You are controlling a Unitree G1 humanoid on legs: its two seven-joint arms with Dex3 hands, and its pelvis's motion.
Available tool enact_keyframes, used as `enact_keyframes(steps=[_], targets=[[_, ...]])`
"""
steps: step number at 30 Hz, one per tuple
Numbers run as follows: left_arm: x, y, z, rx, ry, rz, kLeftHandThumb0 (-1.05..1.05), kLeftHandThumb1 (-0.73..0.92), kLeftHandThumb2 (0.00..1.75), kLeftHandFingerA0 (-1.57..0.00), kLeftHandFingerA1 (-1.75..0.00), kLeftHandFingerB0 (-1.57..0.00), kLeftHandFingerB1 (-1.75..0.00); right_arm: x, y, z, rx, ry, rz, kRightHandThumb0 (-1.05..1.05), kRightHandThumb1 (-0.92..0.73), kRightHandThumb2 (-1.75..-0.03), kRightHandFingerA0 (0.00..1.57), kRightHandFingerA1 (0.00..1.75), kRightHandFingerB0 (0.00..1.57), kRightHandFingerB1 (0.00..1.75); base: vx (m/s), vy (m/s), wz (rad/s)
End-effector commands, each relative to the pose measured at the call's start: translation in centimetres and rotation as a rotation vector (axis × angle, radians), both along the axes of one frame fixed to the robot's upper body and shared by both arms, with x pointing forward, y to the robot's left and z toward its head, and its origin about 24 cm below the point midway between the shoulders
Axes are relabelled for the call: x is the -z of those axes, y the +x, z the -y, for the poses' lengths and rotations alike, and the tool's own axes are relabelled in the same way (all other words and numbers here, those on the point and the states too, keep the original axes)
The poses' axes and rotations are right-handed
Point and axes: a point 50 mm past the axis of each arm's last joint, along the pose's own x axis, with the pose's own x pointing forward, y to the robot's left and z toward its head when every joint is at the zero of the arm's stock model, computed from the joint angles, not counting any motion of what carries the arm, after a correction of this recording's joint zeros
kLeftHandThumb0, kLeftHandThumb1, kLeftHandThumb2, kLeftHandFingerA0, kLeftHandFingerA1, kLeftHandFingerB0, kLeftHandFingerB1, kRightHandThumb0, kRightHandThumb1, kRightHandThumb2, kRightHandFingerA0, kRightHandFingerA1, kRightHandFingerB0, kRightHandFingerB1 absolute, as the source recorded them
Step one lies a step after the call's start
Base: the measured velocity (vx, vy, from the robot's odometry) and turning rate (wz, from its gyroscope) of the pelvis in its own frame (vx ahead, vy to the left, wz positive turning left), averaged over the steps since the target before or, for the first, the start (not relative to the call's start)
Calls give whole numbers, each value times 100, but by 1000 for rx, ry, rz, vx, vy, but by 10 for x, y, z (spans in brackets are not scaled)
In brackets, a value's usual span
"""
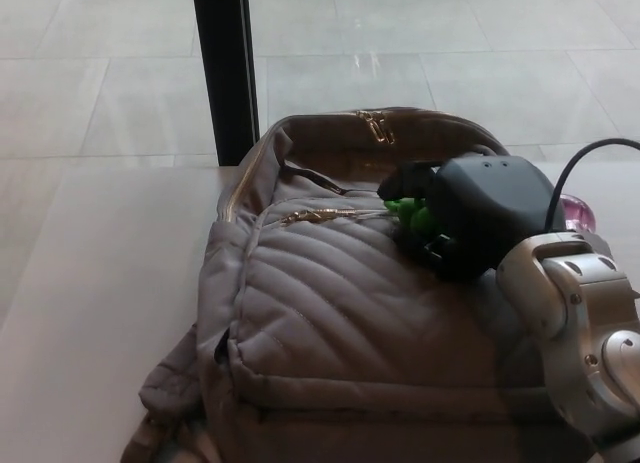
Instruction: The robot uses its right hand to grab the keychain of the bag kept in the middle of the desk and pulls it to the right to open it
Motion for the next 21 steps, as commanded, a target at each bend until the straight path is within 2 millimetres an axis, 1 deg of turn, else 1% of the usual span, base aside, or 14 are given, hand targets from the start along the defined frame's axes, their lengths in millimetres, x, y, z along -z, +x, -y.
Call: enact_keyframes(steps=[1,2,3,4,11,12,13,14,15,16,18,19,20,21], targets=[[-1,-3,-3,5,-11,1,-93,84,96,-70,-72,-65,-58,12,4,12,75,-121,-233,-74,-60,-94,90,103,7,43,0,0,0],[-1,-3,-3,10,-12,4,-88,92,82,-70,-73,-67,-58,13,4,13,83,-125,-245,-72,-57,-95,93,95,3,34,0,0,0],[-1,-4,-3,4,-23,5,-97,84,96,-70,-74,-66,-60,14,4,15,90,-119,-247,-74,-56,-92,100,96,3,32,0,0,0],[0,-4,-2,-8,-29,7,-89,92,81,-71,-72,-71,-58,15,3,16,92,-123,-241,-76,-58,-92,99,101,7,34,0,0,0],[-1,-3,-3,8,-13,-3,-90,92,79,-74,-79,-72,-59,16,9,23,143,-85,-268,-68,-59,-95,103,99,6,43,0,0,0],[0,-4,-1,-6,-26,3,-80,82,129,-75,-84,-66,-67,16,11,26,161,-84,-277,-75,-63,-93,105,97,3,41,0,0,0],[0,-3,-1,9,-2,-6,-81,83,130,-77,-86,-70,-69,18,12,28,179,-64,-286,-64,-73,-63,111,90,10,33,0,0,0],[0,-3,-1,9,-2,-6,-81,83,130,-77,-86,-70,-69,18,12,28,180,-64,-287,-64,-73,-63,111,90,10,33,0,0,0],[1,-3,0,9,-1,-6,-81,83,130,-75,-87,-71,-69,20,13,30,195,-62,-295,-67,-57,-92,105,96,5,43,0,0,0],[1,-3,0,7,-3,-6,-86,83,130,-80,-92,-73,-69,24,14,34,215,-85,-303,-70,-58,-93,103,98,6,42,0,0,0],[1,-3,0,4,-9,-1,-95,77,103,-82,-93,-78,-68,27,15,38,243,-114,-318,-69,-57,-94,103,109,5,45,0,0,0],[1,-3,0,4,-7,-3,-96,79,105,-81,-94,-80,-69,28,15,39,248,-116,-322,-70,-57,-93,103,112,6,48,0,0,0],[1,-4,0,-1,-5,-8,-83,83,130,-76,-84,-72,-70,29,16,40,262,-123,-332,-69,-73,-62,101,121,12,40,0,0,0],[2,-5,0,-4,-7,-11,-84,82,131,-73,-84,-72,-69,29,16,41,271,-127,-342,-68,-73,-62,102,124,13,40,0,0,0]])
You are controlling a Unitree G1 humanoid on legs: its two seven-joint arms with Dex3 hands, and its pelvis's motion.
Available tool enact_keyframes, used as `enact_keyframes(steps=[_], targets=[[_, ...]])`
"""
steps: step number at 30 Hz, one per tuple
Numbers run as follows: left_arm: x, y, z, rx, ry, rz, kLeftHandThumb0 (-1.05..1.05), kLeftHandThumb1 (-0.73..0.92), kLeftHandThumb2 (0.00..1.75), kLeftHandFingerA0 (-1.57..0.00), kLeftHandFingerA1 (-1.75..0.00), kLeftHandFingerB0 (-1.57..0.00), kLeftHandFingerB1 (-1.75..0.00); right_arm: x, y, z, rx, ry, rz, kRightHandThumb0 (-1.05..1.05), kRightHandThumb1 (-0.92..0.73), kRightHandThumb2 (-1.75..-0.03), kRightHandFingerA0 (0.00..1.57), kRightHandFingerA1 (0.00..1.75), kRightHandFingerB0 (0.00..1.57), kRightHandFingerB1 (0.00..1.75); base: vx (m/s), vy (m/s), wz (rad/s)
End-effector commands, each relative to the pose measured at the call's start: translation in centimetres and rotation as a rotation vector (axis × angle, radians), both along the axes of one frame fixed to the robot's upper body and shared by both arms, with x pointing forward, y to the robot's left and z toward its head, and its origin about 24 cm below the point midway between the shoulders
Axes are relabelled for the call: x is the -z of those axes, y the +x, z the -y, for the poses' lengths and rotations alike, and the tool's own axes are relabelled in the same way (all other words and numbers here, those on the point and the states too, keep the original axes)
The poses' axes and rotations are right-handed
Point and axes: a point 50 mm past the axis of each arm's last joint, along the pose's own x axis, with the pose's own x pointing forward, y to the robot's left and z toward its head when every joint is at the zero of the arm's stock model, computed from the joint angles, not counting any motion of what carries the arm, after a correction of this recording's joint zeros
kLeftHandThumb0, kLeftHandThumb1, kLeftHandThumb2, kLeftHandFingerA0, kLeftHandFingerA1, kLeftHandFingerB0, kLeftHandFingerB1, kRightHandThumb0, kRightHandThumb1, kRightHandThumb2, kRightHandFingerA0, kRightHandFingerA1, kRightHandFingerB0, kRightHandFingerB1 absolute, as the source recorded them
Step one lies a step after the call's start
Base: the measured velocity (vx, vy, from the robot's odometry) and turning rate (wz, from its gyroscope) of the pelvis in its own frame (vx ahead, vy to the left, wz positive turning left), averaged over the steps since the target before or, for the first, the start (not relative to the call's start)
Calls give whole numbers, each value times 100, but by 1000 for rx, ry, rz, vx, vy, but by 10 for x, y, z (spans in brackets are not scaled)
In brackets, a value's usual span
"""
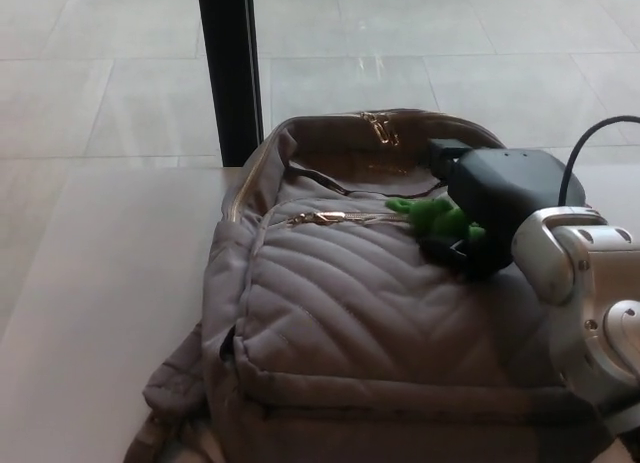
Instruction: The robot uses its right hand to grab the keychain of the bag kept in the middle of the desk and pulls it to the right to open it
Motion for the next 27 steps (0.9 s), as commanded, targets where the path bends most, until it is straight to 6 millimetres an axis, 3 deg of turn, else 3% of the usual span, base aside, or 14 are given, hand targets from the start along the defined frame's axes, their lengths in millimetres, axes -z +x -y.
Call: enact_keyframes(steps=[1,2,4,5,9,10,15,16,17,18,19,24,25,27], targets=[[1,-4,-1,-12,9,-7,-84,82,131,-73,-84,-72,-69,29,0,22,134,-38,-190,-68,-73,-62,102,124,13,40,0,0,0],[1,-5,-1,-8,10,1,-91,92,82,-75,-85,-77,-65,29,1,23,151,-21,-207,-66,-69,-62,104,117,15,42,0,0,0],[1,-7,-1,4,12,6,-84,83,130,-76,-84,-72,-69,29,3,25,157,-47,-234,-63,-57,-94,107,105,29,57,0,0,0],[1,-7,-1,-2,8,6,-86,82,129,-80,-84,-75,-70,28,4,25,162,-51,-243,-63,-75,-62,110,104,56,58,0,0,0],[1,-7,0,11,17,2,-79,83,130,-78,-79,-67,-65,31,4,27,167,-70,-284,-63,-75,-62,108,98,66,59,0,0,0],[1,-7,0,4,8,3,-87,92,79,-75,-72,-73,-59,31,4,27,166,-75,-291,-64,-75,-62,108,96,71,59,0,0,0],[2,-6,1,-38,-52,16,-89,92,82,-65,-74,-71,-62,37,1,16,88,-101,-279,-67,-76,-63,90,105,45,52,0,0,0],[2,-6,0,-44,-47,19,-89,92,78,-69,-75,-72,-63,35,1,13,68,-96,-252,-67,-58,-99,98,106,38,58,0,0,0],[1,-6,0,-27,-36,15,-97,83,95,-66,-73,-67,-62,34,0,11,58,-92,-238,-67,-59,-98,98,105,37,56,0,0,0],[1,-6,0,-8,-22,15,-91,92,83,-70,-78,-71,-62,32,0,9,48,-75,-227,-66,-75,-62,99,99,40,43,0,0,0],[1,-5,0,8,-2,19,-79,83,130,-76,-81,-69,-68,28,-1,6,30,-49,-204,-65,-74,-62,101,97,40,45,0,0,0],[0,-5,-1,-5,-20,15,-78,83,130,-75,-85,-67,-68,19,-5,-3,-13,-9,-137,-65,-73,-62,89,100,41,48,0,0,0],[0,-5,-1,1,-18,15,-91,92,83,-73,-81,-70,-61,19,-5,-5,-25,-6,-116,-64,-74,-62,85,110,43,49,0,0,0],[0,-6,-1,8,-11,15,-91,92,83,-73,-77,-72,-62,18,-7,-8,-27,24,-83,-41,-80,-67,81,148,47,43,0,0,0]])
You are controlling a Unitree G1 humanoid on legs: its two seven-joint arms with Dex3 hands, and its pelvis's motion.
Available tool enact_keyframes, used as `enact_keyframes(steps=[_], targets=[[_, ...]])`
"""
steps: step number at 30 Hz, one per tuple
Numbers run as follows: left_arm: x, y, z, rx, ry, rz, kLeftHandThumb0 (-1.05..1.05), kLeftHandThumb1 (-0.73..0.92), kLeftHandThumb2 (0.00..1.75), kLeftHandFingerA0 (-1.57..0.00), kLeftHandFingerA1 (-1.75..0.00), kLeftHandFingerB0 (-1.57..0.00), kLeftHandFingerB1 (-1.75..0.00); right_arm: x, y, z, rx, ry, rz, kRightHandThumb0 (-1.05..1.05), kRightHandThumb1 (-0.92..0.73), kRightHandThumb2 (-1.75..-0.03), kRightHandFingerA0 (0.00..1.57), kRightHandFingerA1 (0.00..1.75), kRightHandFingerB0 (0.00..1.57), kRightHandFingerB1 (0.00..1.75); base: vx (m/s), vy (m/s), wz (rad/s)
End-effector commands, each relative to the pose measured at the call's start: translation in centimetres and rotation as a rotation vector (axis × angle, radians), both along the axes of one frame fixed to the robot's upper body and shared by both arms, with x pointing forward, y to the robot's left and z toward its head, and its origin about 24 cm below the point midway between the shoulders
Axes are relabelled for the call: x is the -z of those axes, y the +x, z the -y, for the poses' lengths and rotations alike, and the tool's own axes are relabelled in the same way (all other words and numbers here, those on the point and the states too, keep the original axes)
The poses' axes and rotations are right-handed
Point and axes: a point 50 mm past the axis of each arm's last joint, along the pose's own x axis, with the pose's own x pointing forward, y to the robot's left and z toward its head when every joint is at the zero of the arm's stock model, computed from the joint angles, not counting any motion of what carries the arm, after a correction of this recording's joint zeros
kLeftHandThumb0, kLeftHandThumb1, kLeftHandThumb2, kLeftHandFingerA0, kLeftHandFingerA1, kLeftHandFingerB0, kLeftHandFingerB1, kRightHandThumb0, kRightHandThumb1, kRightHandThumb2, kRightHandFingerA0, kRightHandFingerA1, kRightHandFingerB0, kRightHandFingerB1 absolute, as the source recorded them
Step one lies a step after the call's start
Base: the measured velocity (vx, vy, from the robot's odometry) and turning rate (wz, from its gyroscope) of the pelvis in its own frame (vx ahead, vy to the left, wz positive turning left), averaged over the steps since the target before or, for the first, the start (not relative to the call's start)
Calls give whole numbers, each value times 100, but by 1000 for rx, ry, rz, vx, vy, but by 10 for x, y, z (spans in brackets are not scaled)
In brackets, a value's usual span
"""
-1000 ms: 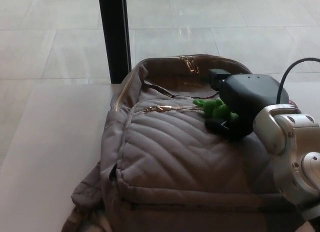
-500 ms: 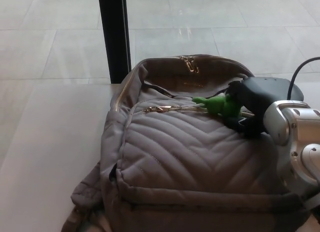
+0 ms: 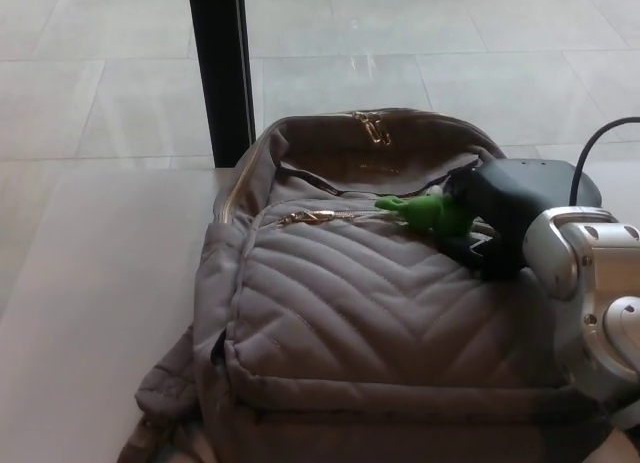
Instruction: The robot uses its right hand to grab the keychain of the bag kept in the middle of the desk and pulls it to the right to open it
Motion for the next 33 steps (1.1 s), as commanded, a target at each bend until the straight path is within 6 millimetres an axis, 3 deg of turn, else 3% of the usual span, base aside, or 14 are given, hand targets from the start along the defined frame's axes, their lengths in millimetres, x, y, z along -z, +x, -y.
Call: enact_keyframes(steps=[1,3,4,5,6,7,8,9,13,22,23,24,27,33], targets=[[-1,-1,-2,13,11,8,-91,92,83,-73,-77,-72,-62,15,-7,-10,-57,75,-5,-41,-80,-67,81,148,47,43,0,0,0],[-1,0,-1,12,9,8,-90,92,87,-71,-78,-72,-63,14,-10,-12,-91,152,126,-28,-75,-70,88,154,71,61,0,0,0],[-1,0,-1,11,12,10,-78,83,131,-72,-80,-69,-69,13,-11,-12,-108,171,168,-28,-74,-70,87,163,77,82,0,0,0],[-1,0,-1,11,13,10,-78,83,131,-72,-80,-69,-69,13,-11,-12,-110,174,173,-28,-74,-70,87,163,77,82,0,0,0],[-1,0,-1,7,4,15,-91,92,87,-72,-78,-70,-62,10,-13,-13,-128,198,264,-35,-74,-64,86,175,70,124,0,0,0],[-1,-1,-1,2,-2,15,-89,92,83,-69,-76,-70,-63,9,-14,-13,-132,199,305,-45,-56,-96,117,139,80,116,0,0,0],[-1,-1,-1,1,-2,15,-89,92,85,-68,-74,-71,-63,8,-14,-14,-138,210,344,-42,-58,-100,115,136,91,123,0,0,0],[-1,-1,-1,0,0,15,-89,92,87,-66,-70,-71,-60,6,-15,-15,-149,236,399,-29,-70,-77,92,175,68,159,0,0,0],[-1,-2,-2,-23,-7,21,-90,92,84,-68,-75,-70,-64,7,-16,-16,-162,256,449,-24,-56,-101,94,175,69,166,0,0,0],[0,-4,-1,-61,-48,30,-96,92,89,-58,-71,-61,-62,13,-16,-12,-140,224,440,-25,-53,-105,96,175,72,163,0,0,0],[0,-5,-2,-67,-49,27,-87,82,122,-60,-73,-65,-66,13,-16,-12,-145,222,455,-26,-53,-103,96,175,74,160,0,0,0],[0,-5,-2,-62,-39,22,-99,86,100,-64,-74,-63,-62,13,-16,-11,-145,219,470,-26,-55,-102,96,175,73,162,0,0,0],[0,-4,-2,-61,-40,26,-92,92,87,-60,-73,-63,-63,13,-15,-10,-142,239,485,-27,-55,-99,96,175,71,166,0,0,0],[0,-5,-2,-69,-40,21,-99,85,97,-63,-72,-64,-62,7,-11,-7,-140,228,499,-24,-50,-109,94,175,70,170,0,0,0]])
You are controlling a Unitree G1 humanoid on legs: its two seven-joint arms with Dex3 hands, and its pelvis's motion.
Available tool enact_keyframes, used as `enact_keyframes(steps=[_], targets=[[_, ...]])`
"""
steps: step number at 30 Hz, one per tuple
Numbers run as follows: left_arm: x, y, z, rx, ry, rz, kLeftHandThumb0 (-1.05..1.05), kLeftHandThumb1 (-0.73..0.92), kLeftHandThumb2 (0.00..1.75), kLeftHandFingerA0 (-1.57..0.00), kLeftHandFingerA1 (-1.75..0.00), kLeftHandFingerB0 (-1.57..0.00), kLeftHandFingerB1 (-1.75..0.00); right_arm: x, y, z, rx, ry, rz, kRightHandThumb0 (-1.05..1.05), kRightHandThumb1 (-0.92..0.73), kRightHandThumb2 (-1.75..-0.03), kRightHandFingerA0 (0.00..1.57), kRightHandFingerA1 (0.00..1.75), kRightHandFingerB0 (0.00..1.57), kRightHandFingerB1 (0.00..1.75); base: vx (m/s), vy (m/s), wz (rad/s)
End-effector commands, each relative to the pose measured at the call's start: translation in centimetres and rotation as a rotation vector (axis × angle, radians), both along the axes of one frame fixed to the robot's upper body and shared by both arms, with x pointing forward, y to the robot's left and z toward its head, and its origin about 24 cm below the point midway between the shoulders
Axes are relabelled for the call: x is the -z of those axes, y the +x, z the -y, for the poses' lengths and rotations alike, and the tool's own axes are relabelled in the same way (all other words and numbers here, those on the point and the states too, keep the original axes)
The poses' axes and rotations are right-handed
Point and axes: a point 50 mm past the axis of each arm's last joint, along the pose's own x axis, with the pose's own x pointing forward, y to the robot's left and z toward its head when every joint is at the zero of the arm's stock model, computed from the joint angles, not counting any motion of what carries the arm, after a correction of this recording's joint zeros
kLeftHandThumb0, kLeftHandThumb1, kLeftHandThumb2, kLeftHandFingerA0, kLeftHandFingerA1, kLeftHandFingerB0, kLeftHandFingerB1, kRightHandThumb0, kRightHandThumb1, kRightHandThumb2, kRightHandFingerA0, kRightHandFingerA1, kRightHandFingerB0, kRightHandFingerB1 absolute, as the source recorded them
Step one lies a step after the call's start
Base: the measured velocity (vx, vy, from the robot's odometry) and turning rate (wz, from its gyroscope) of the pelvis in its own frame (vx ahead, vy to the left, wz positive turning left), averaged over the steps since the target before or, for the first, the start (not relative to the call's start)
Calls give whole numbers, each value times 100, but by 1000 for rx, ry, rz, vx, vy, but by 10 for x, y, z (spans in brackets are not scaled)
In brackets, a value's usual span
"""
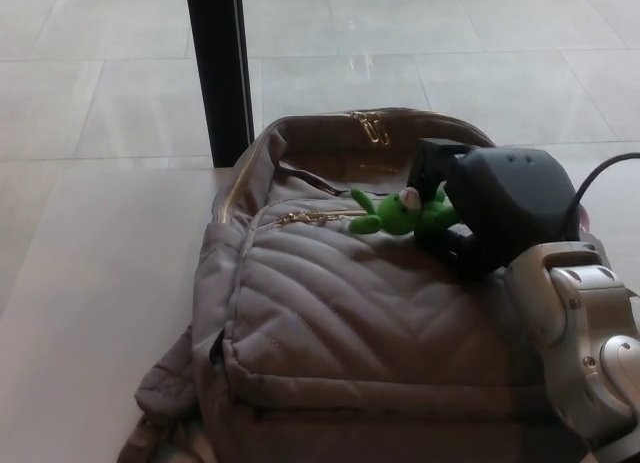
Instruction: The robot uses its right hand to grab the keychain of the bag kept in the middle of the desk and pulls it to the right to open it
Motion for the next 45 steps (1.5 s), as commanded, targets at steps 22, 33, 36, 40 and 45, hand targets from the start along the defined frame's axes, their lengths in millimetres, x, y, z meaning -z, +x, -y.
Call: enact_keyframes(steps=[22,33,36,40,45], targets=[[-1,-7,-6,-70,-11,0,-92,92,85,-68,-72,-69,-58,-33,19,90,85,-235,116,-24,-46,-108,94,175,73,161,0,0,0],[1,-13,-4,-66,-31,-9,-94,91,85,-61,-73,-62,-57,-25,6,125,131,-258,80,-23,-50,-109,93,175,73,156,0,0,0],[0,-13,-6,-85,-34,-3,-94,92,85,-70,-84,-66,-60,-28,4,139,159,-284,104,-23,-54,-99,92,175,73,150,0,0,0],[-1,-15,-7,-61,-26,-2,-93,92,87,-64,-75,-61,-59,-33,-5,179,261,-261,70,-22,-52,-104,89,175,65,161,0,0,0],[-1,-19,-9,-68,-21,-7,-96,92,87,-66,-78,-63,-58,-32,-12,202,328,-293,58,-22,-47,-105,88,175,69,156,0,0,0]])
